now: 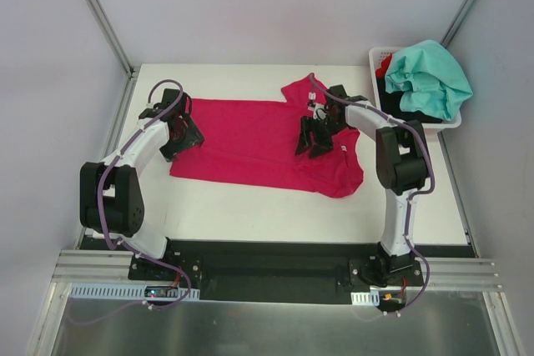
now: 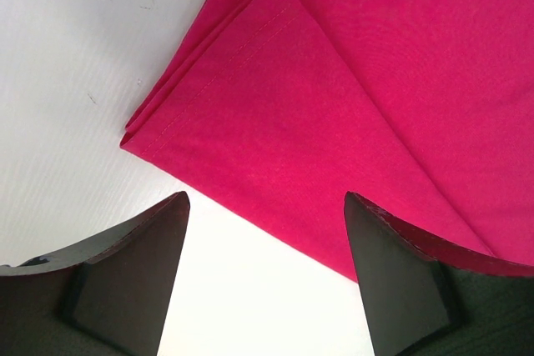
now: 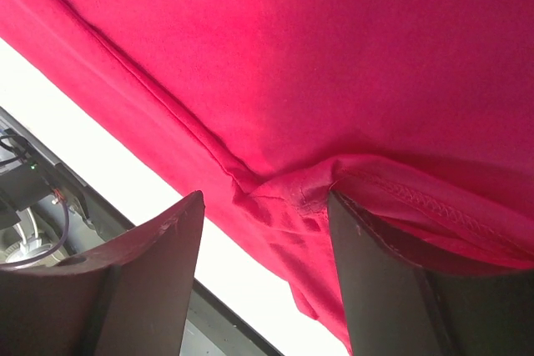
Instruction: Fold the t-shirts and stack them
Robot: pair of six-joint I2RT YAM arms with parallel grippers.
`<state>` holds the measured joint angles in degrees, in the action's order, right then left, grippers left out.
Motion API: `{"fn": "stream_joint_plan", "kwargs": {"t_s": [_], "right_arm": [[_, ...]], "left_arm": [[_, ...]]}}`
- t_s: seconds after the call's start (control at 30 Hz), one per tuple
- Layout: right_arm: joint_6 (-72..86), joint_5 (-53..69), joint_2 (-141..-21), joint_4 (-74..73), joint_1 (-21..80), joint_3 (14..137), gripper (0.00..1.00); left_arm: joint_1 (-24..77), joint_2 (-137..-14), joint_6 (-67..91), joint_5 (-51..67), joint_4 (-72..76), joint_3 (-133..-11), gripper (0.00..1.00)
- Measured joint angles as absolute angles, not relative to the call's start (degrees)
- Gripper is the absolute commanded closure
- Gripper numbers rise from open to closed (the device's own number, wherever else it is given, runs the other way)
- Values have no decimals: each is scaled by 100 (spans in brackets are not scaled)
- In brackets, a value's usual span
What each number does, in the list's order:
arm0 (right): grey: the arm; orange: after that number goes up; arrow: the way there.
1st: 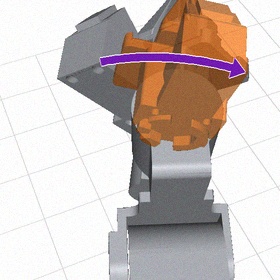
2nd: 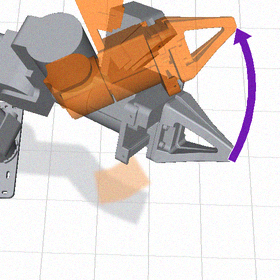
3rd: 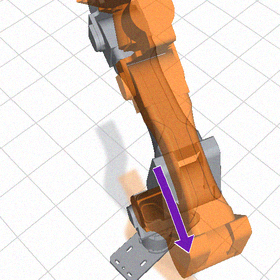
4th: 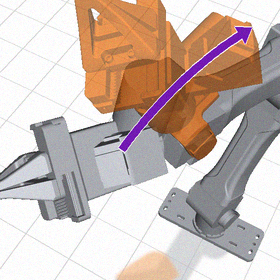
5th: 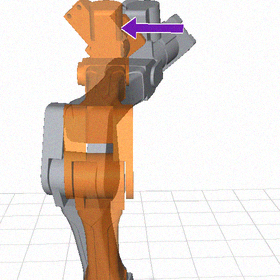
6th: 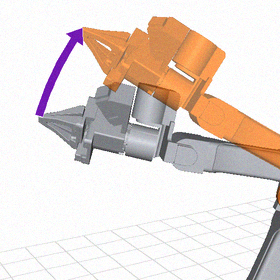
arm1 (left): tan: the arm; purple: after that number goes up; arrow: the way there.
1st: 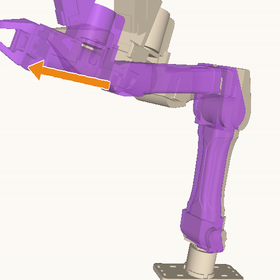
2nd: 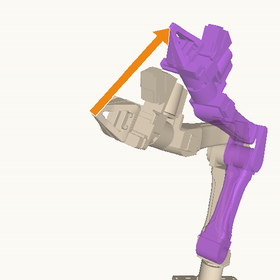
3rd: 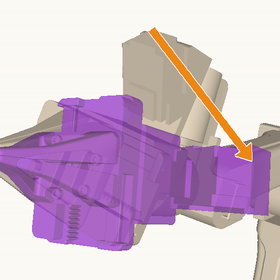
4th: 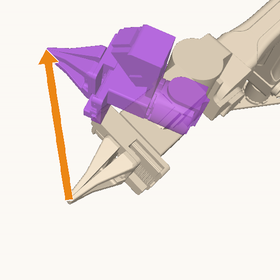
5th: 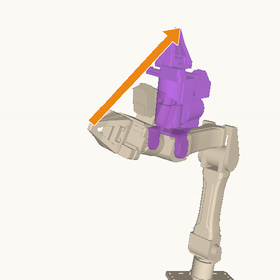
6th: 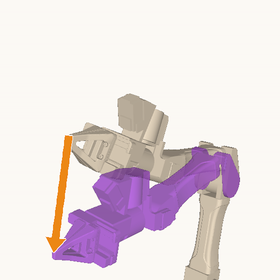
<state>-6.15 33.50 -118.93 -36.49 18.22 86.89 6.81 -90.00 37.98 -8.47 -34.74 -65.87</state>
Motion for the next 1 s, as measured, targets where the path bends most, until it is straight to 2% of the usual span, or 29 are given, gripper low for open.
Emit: {"fn": "stream_joint_plan", "kwargs": {"t_s": [0.53,1.0], "right_arm": [[-513,3824,-12503,-3754,2043,9564,35],[-823,3640,-12892,-4254,2012,10481,35]], "left_arm": [[681,-9000,3776,-867,-3524,-6632,25],[681,-9000,3673,-950,-3638,-6779,25]]}}
